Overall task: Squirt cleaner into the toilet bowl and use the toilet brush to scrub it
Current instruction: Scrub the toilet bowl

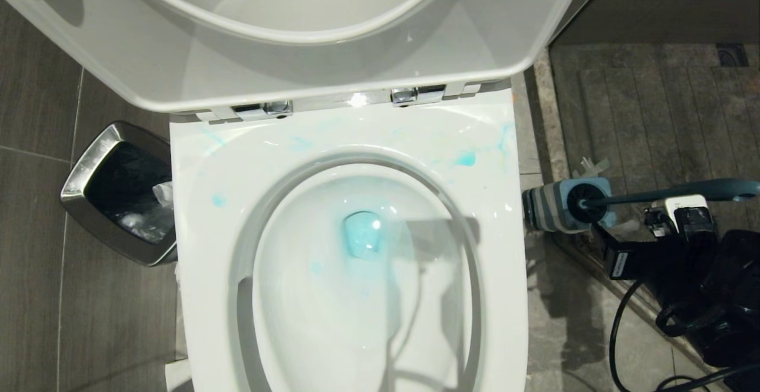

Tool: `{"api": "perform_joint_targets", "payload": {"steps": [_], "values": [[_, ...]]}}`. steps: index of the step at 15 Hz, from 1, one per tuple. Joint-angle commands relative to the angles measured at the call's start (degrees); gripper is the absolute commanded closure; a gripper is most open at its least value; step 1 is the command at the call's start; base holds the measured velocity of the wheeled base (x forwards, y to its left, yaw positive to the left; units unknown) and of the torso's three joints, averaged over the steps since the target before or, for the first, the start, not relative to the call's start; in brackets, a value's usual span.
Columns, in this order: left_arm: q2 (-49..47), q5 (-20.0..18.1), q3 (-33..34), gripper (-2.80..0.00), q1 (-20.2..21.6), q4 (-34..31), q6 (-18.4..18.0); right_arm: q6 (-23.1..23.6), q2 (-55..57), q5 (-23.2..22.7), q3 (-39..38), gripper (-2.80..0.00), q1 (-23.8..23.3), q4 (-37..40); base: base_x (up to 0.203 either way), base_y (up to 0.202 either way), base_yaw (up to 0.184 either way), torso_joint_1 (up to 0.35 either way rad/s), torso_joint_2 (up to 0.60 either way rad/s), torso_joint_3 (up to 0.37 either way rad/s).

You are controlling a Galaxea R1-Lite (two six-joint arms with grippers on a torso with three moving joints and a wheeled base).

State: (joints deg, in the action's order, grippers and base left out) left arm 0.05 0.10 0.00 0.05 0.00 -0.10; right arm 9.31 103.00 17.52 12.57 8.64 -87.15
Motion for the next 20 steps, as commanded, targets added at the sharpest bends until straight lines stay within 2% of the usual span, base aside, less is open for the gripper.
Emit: {"api": "perform_joint_targets", "payload": {"steps": [1,7,8,11,14,18,20], "values": [[-0.05,0.01,0.00,0.00,0.12,0.00,0.01,0.28,-0.68,0.06,-0.36,-2.80,-0.23,-0.51,0.000,0.000,0.000,0.000,0.00,0.000],[-0.05,0.06,0.00,0.00,0.04,0.00,0.01,2.21,-3.35,-0.34,0.10,-2.80,-1.77,-0.51,0.000,0.000,0.000,0.000,0.00,0.000],[-0.05,0.08,0.00,0.00,0.04,0.00,0.01,2.49,-4.09,-2.46,0.21,-2.80,-2.92,-0.51,0.000,0.000,0.000,0.000,0.00,0.000],[-0.05,0.07,0.00,0.00,0.04,0.00,0.01,3.65,-5.77,-12.59,0.91,-2.80,-8.60,-0.51,0.000,0.000,0.000,0.000,0.00,0.000],[-0.05,0.08,0.00,0.00,0.10,0.00,0.01,4.08,-6.23,-20.59,3.35,-2.80,-11.10,-0.51,0.000,0.000,0.000,0.000,0.00,0.000],[-0.05,0.08,0.00,0.00,0.04,0.00,0.01,4.37,-4.84,-22.18,8.67,-2.80,-11.28,-0.51,0.000,0.000,0.000,0.000,0.00,0.000],[-0.05,0.05,0.00,0.00,0.04,0.00,0.01,6.05,-3.29,-22.18,9.31,-2.80,-11.59,-0.51,0.000,0.000,0.000,0.000,0.00,0.000]]}}
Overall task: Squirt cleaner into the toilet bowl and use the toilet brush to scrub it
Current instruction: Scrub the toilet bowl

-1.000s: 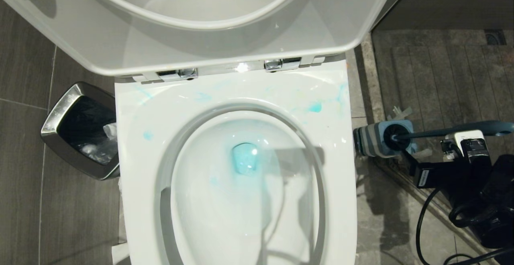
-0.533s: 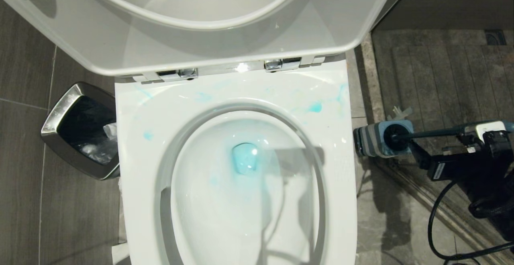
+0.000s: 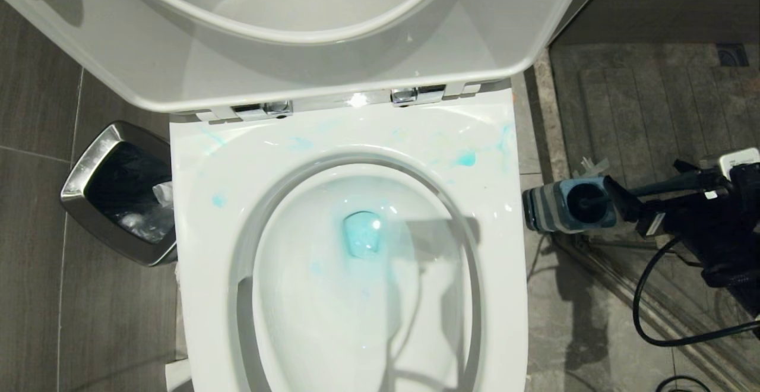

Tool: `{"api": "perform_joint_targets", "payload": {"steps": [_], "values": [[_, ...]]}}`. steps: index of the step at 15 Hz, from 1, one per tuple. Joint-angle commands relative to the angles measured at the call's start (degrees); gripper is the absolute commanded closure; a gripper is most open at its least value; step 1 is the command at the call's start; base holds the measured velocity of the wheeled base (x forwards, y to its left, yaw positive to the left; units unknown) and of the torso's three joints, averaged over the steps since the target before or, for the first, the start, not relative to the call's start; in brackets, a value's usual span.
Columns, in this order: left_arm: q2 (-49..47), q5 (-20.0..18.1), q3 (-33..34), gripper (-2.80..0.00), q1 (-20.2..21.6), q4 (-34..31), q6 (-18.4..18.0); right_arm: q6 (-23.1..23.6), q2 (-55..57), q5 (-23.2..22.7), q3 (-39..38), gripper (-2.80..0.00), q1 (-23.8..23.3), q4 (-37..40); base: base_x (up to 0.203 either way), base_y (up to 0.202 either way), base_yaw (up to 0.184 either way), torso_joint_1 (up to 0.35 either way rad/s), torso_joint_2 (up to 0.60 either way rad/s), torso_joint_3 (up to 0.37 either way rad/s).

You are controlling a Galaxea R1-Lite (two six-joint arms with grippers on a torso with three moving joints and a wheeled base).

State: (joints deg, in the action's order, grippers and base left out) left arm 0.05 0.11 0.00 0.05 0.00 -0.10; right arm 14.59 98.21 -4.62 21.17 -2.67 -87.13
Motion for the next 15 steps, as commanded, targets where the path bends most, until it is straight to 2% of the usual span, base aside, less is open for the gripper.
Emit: {"api": "perform_joint_targets", "payload": {"steps": [1,4,5,10,15], "values": [[-0.05,-0.02,0.00,0.00,0.04,0.00,0.01,1.21,2.06,-0.04,0.84,-2.80,-0.61,-0.53,0.000,0.000,0.000,0.000,0.00,0.000],[-0.05,0.07,0.00,0.00,0.04,0.00,0.01,1.23,2.91,-0.04,3.09,-2.80,-1.01,-0.53,0.000,0.000,0.000,0.000,0.00,0.000],[-0.05,0.07,0.00,0.00,0.04,0.00,0.01,1.23,3.05,-0.04,3.86,0.00,-1.02,-0.53,0.000,0.000,0.000,0.000,0.00,0.000],[-0.05,-0.01,0.00,0.00,0.04,0.00,0.01,3.51,2.95,-0.04,5.46,0.00,-1.02,-0.53,0.000,0.000,0.000,0.000,0.00,0.000],[-0.05,0.06,0.00,0.00,0.04,0.00,0.01,3.69,1.22,-0.10,4.71,0.00,-0.93,-0.53,0.000,0.000,0.000,0.000,0.00,0.000]]}}
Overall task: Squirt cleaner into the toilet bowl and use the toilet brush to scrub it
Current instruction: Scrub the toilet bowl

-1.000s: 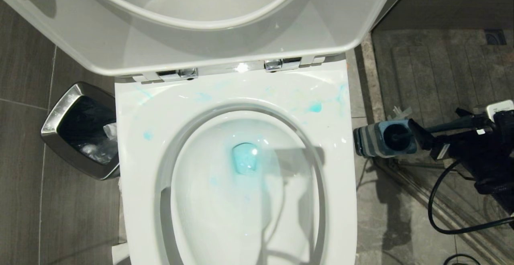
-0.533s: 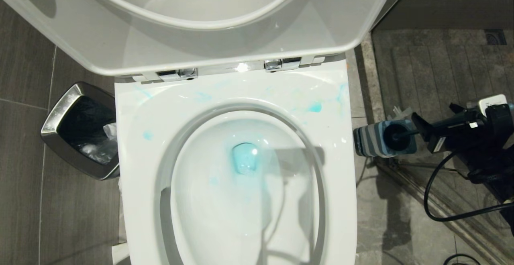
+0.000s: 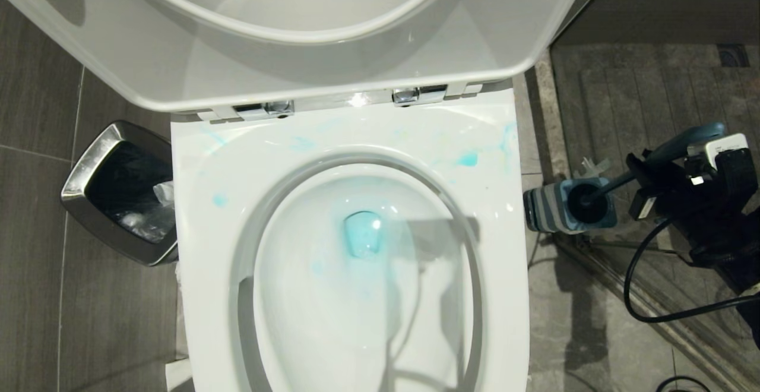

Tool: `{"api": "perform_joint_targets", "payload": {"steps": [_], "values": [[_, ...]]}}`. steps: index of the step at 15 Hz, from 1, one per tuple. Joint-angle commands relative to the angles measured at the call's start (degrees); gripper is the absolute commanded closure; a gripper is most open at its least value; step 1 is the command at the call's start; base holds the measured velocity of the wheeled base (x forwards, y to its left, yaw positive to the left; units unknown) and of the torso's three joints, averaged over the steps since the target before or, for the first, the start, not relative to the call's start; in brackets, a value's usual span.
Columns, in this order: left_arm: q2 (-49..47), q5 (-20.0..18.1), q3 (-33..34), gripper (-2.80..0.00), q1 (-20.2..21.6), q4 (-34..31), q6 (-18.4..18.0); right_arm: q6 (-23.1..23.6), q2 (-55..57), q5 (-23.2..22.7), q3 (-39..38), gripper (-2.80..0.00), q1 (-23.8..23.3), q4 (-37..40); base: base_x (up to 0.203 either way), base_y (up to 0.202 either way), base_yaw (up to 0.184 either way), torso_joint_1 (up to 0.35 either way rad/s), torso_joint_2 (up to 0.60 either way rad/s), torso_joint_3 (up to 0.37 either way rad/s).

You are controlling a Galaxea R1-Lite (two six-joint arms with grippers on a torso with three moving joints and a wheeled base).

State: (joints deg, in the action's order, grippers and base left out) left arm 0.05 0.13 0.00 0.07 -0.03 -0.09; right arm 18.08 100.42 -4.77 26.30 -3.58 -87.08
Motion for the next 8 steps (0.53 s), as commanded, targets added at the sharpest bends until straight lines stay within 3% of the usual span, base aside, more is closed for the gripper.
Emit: {"api": "perform_joint_targets", "payload": {"steps": [1,8], "values": [[-0.05,0.04,0.00,0.00,0.01,0.03,0.00,0.13,-1.64,0.02,-1.17,0.00,0.04,-0.59,0.000,0.000,0.000,0.000,0.00,0.000],[-0.05,-0.02,0.00,0.00,0.01,0.03,0.00,-1.49,-9.10,-1.21,-7.63,0.00,0.07,-0.59,0.000,0.000,0.000,0.000,0.00,0.000]]}}
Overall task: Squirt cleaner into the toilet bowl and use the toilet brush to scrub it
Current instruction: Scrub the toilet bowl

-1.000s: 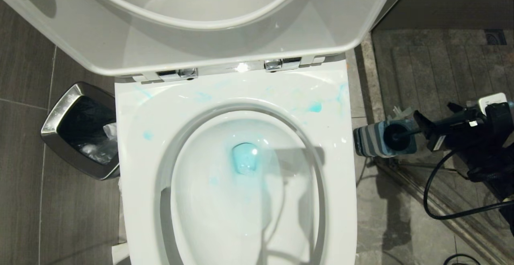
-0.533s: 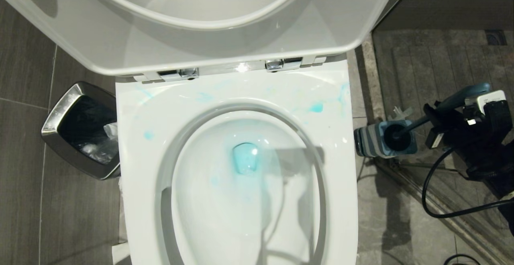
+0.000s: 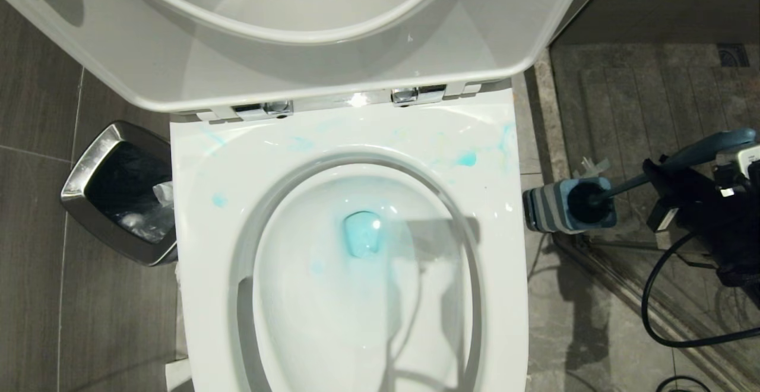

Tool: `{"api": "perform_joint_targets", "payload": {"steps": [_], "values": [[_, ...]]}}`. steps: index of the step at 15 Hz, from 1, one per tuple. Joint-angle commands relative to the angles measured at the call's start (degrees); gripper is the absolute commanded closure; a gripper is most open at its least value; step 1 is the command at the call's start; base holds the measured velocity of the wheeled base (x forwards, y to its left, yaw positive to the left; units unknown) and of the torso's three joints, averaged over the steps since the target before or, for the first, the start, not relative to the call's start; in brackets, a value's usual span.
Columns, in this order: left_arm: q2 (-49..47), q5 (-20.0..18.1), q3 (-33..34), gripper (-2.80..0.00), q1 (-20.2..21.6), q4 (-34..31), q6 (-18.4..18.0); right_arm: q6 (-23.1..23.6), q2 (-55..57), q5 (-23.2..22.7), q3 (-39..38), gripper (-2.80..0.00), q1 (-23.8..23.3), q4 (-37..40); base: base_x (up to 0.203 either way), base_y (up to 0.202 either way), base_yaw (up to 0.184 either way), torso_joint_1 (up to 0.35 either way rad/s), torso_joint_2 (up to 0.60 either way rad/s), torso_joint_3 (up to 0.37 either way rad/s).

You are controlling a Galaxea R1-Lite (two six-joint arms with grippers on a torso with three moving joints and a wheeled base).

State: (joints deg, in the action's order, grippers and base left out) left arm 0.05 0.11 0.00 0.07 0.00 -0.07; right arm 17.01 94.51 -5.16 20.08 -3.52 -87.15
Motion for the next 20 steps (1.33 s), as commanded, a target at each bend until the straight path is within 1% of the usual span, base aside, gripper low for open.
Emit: {"api": "perform_joint_targets", "payload": {"steps": [1,4,6,8,9,10,12,13,18,20], "values": [[-0.05,0.00,0.00,0.00,0.01,0.00,-0.01,-0.93,-4.37,-1.92,-2.34,0.00,0.01,-0.51,0.000,0.000,0.000,0.000,0.00,0.000],[-0.05,0.05,0.00,0.00,0.01,0.00,-0.01,-1.44,-7.95,-2.55,-2.79,0.00,0.01,-0.22,0.000,0.000,0.000,0.000,0.00,0.000],[-0.05,0.07,0.00,0.00,0.01,0.00,-0.01,-2.27,-10.94,-2.90,-2.42,0.00,0.03,2.67,0.000,0.000,0.000,0.000,0.00,0.000],[-0.05,0.06,0.00,0.00,0.01,0.00,-0.01,-4.64,-15.59,-2.98,-0.78,0.00,0.07,9.14,0.000,0.000,0.000,0.000,0.00,0.000],[-0.05,0.07,0.00,0.00,0.01,0.00,-0.01,-5.56,-18.74,-3.03,0.65,0.00,0.08,14.04,0.000,0.000,0.000,0.000,0.00,0.000],[-0.05,0.07,0.00,0.00,0.01,0.00,-0.01,-6.53,-22.00,-3.08,2.71,0.00,0.08,20.91,0.000,0.000,0.000,0.000,0.00,0.000],[-0.05,-0.01,0.00,0.00,0.01,0.00,-0.01,-8.41,-25.77,-3.16,7.70,0.00,0.09,30.19,0.000,0.000,0.000,0.000,0.00,0.000],[-0.05,0.06,0.01,0.00,0.01,0.00,-0.01,-8.85,-26.70,-3.29,9.71,0.00,0.09,32.57,0.000,0.000,0.000,0.000,0.00,0.000],[-0.05,0.03,0.00,0.00,0.01,0.00,-0.01,-8.95,-27.48,-4.97,15.96,0.00,0.18,38.06,0.000,0.000,0.000,0.000,0.00,0.000],[-0.05,0.07,0.00,0.00,0.01,0.00,-0.01,-8.93,-27.56,-5.13,20.18,0.00,0.69,41.04,0.000,0.000,0.000,0.000,0.00,0.000]]}}
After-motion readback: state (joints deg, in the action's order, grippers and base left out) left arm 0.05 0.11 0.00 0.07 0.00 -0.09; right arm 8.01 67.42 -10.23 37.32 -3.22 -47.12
